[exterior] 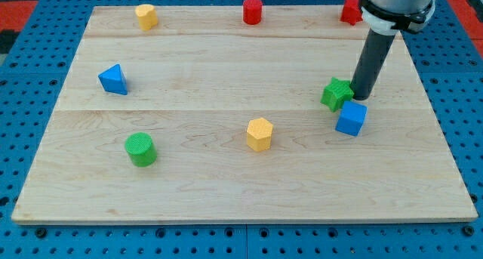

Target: Push red star a bit down and left

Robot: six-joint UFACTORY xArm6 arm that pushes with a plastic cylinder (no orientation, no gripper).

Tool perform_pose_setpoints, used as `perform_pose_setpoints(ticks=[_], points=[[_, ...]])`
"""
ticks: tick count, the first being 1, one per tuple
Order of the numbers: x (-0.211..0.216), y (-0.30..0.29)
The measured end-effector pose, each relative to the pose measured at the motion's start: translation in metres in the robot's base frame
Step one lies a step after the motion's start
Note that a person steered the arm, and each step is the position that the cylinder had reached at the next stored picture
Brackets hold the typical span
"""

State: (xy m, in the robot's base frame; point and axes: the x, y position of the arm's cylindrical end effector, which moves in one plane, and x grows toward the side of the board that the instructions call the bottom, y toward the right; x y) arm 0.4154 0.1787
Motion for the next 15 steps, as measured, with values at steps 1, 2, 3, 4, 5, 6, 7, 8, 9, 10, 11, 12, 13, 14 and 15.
perform_pose_setpoints(ticks=[1, 2, 3, 4, 5, 6, 7, 8, 9, 10, 11, 12, 13, 14, 15], points=[[-0.024, 0.020], [-0.102, 0.054], [-0.178, 0.085], [-0.223, 0.100], [-0.224, 0.092], [-0.224, 0.068], [-0.223, 0.054], [-0.223, 0.018], [-0.220, -0.015], [-0.207, -0.028], [-0.172, -0.025], [-0.145, -0.025], [-0.188, -0.027], [-0.202, -0.087], [-0.178, -0.107]])
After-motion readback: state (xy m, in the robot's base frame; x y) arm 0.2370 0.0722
